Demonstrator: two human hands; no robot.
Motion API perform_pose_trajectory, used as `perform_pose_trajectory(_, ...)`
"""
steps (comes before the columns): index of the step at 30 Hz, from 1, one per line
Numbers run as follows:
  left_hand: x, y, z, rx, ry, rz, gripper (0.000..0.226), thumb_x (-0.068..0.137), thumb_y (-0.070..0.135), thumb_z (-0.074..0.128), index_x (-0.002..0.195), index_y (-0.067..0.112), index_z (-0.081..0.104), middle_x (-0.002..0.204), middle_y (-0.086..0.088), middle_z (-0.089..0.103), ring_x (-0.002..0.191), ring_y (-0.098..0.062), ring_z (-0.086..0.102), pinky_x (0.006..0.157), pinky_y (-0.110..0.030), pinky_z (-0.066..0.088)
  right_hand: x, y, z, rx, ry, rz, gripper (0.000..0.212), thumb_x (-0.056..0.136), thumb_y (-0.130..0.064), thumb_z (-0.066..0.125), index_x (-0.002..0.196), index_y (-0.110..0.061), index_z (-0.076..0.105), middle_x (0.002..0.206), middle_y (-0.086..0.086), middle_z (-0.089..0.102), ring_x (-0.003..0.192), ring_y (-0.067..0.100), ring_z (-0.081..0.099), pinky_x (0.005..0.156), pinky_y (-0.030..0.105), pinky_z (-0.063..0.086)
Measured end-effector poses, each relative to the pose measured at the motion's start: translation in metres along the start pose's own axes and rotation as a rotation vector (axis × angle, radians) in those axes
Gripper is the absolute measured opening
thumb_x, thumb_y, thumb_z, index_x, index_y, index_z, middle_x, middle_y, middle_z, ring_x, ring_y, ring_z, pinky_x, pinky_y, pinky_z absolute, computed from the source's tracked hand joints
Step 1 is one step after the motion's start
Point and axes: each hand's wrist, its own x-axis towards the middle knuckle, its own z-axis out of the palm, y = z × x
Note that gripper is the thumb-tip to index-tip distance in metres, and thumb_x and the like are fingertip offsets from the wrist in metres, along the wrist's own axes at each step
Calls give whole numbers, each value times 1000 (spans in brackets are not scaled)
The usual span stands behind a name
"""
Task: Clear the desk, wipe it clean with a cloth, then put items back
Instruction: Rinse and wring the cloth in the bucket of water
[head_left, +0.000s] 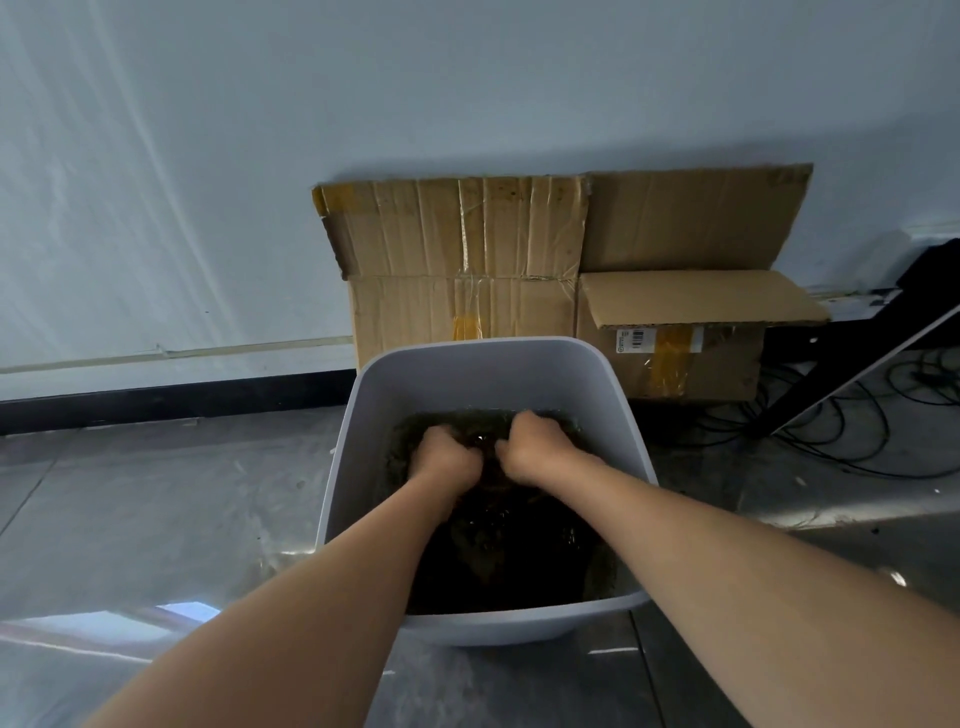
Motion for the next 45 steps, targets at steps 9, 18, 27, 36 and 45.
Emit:
perform_pose_trajectory(9,-4,-4,1,40,-406,-108,28,102,30,50,107,7,63,93,-10,67,74,-22,63,60,-29,52,-2,3,7,-47,-147,111,21,98,-14,53,116,-8,61,117,12,63,91,26,60,79,33,47)
perform_pose_trajectory(18,-22,16,-16,-542,-356,-274,32,104,29,41,79,13,52,55,-6,50,47,-17,50,43,-22,38,-23,-29,-1,279,82,65,23,104,-21,40,92,-6,53,94,11,59,86,30,61,68,34,50)
perform_pose_trajectory(27,-20,22,-14,-324,-185,-72,59,103,55,25,126,13,58,103,-11,67,88,-26,63,79,-35,54,-13,-6,-29,189,-154,88,37,93,-21,58,128,-10,57,116,12,63,99,27,60,68,32,49)
perform_pose_trajectory(36,-8,13,-14,-468,-94,-187,56,97,53,33,124,14,63,103,-10,70,93,-29,65,81,-37,53,-19,-20,-37,411,-85,65,28,104,-29,45,120,-8,51,111,13,59,104,29,59,90,40,53)
perform_pose_trajectory(45,-13,17,-17,-620,-244,-271,26,95,16,58,115,4,68,97,-17,74,83,-31,72,70,-42,61,-11,-15,-25,483,-180,235,23,95,-14,61,118,-7,58,109,16,61,98,31,61,74,42,61)
